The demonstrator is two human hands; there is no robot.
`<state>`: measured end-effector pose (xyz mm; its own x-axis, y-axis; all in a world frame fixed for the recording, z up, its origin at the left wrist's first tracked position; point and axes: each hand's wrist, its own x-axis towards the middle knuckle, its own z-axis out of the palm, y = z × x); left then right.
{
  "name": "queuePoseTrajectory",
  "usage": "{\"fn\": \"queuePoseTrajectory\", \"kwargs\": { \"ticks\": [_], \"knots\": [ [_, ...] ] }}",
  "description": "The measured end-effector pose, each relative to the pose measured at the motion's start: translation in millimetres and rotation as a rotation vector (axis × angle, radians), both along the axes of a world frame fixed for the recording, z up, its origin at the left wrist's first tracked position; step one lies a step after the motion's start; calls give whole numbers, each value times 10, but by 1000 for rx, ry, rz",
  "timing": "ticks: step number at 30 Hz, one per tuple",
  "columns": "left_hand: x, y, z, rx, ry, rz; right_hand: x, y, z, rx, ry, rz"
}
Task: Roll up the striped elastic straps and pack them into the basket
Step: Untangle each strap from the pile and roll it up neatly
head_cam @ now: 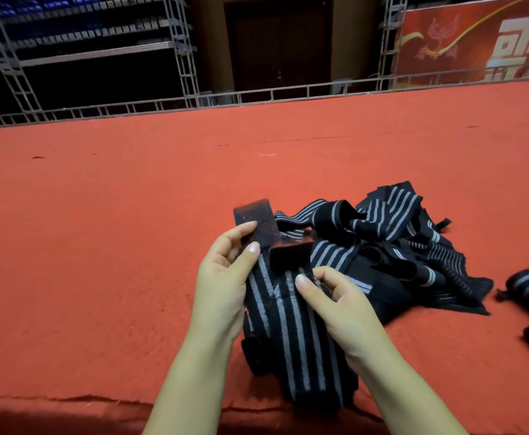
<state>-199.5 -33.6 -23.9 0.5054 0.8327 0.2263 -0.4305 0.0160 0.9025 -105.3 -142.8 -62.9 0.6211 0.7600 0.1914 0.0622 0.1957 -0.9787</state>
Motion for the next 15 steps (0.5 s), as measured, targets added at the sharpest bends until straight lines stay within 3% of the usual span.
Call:
{"fn": "queuePoseTrajectory", "kwargs": {
  "ticks": [7,15],
  "knots": [
    [0,40,-123,44,36,182,85,-13,-52,38,-69,-150],
    [-78,178,-172,63,9,427,129,-43,-74,21,-14,-82]
  ]
}}
